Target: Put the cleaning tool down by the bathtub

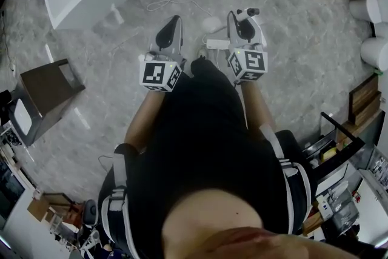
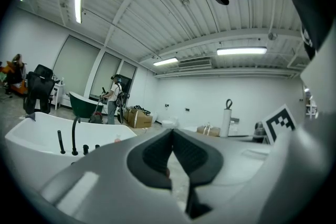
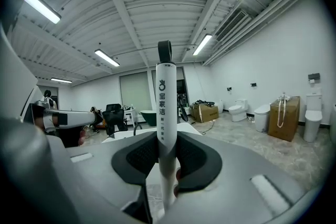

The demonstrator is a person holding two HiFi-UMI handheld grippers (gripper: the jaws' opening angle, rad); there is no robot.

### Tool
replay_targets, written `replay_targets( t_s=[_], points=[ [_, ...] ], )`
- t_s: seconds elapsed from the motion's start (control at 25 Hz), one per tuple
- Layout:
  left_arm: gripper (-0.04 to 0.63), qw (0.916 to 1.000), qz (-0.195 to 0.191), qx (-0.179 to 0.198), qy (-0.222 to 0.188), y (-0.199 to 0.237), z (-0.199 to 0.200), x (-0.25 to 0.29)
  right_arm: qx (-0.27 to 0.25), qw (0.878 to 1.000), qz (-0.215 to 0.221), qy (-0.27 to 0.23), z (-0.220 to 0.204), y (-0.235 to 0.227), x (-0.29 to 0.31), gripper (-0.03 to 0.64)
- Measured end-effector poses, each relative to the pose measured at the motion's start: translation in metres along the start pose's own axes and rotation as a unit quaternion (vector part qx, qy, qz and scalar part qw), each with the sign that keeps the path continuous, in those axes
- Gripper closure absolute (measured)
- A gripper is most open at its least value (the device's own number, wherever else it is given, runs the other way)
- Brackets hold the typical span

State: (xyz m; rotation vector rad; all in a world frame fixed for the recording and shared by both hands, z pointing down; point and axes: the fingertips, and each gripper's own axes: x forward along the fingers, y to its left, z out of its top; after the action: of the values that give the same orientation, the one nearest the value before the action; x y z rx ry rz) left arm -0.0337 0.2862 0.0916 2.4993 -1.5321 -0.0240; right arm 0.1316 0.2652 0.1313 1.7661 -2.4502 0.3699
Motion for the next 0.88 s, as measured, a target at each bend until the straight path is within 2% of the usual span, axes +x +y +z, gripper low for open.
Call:
replay_targets(
  t_s=[0.44,0.88],
  points=[
    [0.584,1.0000,-0.002,-0.003,0.004,0.011,0.003,0.045,-0.005,1.000,-0.017,-0.003,0.013,-0.035,0.034,0.526],
    [0.584,0.9985,-0.053,-0.001,0.016,0.044,0.000,0.139,-0.006,0.998,-0.055,0.011,0.008,-0.062,0.099,0.526]
  ],
)
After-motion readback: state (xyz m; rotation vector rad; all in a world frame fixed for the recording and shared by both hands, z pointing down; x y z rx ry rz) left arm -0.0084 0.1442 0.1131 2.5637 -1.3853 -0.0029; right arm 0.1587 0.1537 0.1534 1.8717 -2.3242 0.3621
